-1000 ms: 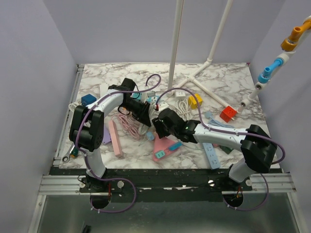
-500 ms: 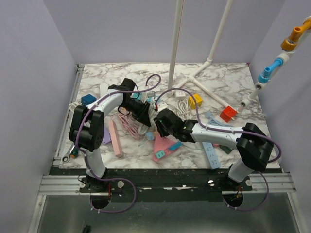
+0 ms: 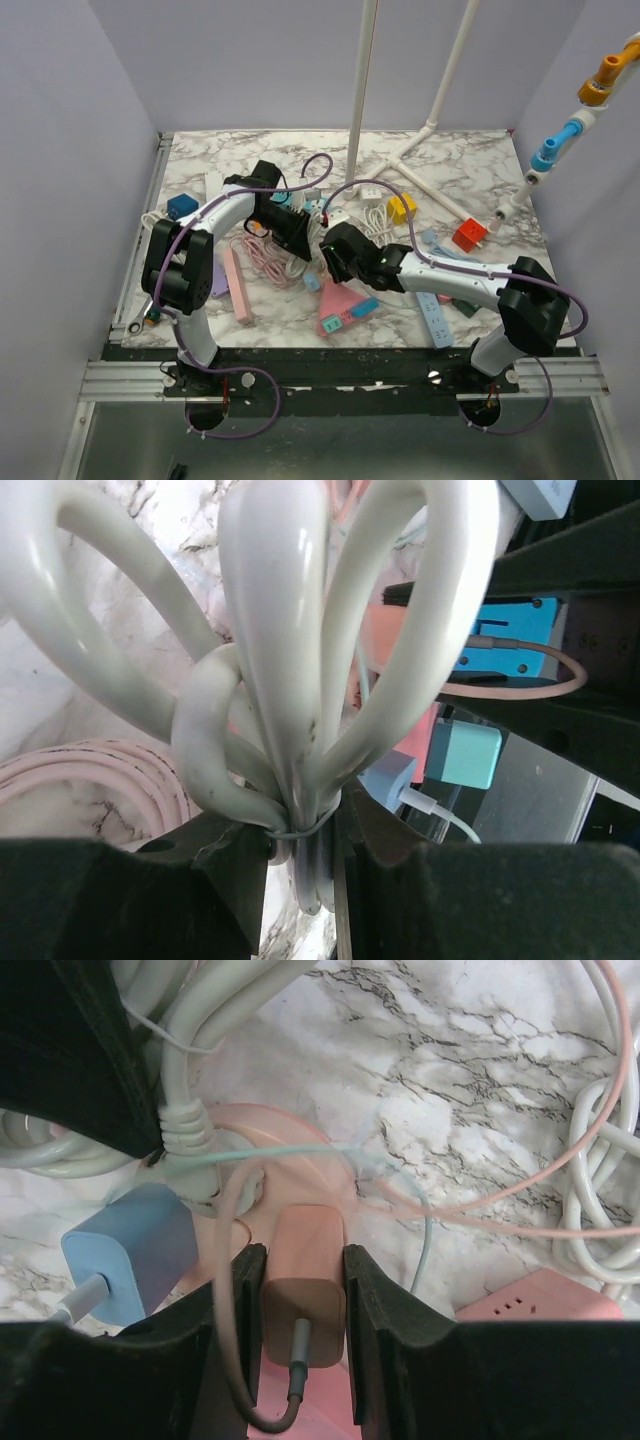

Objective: Pull the plug off the socket
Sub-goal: Remove the socket from the socket.

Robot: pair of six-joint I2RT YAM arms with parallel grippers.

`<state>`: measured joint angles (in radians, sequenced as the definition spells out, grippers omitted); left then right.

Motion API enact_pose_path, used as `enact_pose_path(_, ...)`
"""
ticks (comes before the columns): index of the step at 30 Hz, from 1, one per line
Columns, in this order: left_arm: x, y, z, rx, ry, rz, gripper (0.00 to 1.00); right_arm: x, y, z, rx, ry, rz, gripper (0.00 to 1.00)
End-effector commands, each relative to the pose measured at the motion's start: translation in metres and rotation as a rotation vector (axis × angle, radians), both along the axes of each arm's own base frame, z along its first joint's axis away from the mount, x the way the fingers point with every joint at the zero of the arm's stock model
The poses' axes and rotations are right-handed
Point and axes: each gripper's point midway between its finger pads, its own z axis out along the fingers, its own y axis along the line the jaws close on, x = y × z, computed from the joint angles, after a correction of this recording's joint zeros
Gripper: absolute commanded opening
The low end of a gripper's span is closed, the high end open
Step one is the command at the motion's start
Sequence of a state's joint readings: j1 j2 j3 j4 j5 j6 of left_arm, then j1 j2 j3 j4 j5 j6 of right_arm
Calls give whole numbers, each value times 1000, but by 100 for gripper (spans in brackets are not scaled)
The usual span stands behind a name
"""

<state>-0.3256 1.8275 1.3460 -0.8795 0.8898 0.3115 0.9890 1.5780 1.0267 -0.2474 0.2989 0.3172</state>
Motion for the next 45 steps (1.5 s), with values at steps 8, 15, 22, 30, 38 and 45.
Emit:
enact_pose_path(8, 24, 7, -7, 123, -135, 33, 0, -4, 36, 36, 54, -42, -3, 5)
enact_pose_path(15, 22, 6, -6, 138, -156, 20, 0, 7, 46, 27, 10, -35, -26, 2)
enact_pose_path(22, 25, 10, -16, 206, -203, 8, 0, -6, 33, 59, 138, -23, -72, 3)
enact_pose_path(30, 19, 9, -12, 193, -204, -1, 0, -9, 22, 32, 93, 0, -100, 82)
enact_pose_path(38, 17, 5, -8, 166, -198, -15, 0, -22, 2, 83, 308, 63, -21, 100)
enact_pose_path(45, 18, 2, 6, 140, -220, -46, 0, -56, -28, 63, 492, 228, 90, 100)
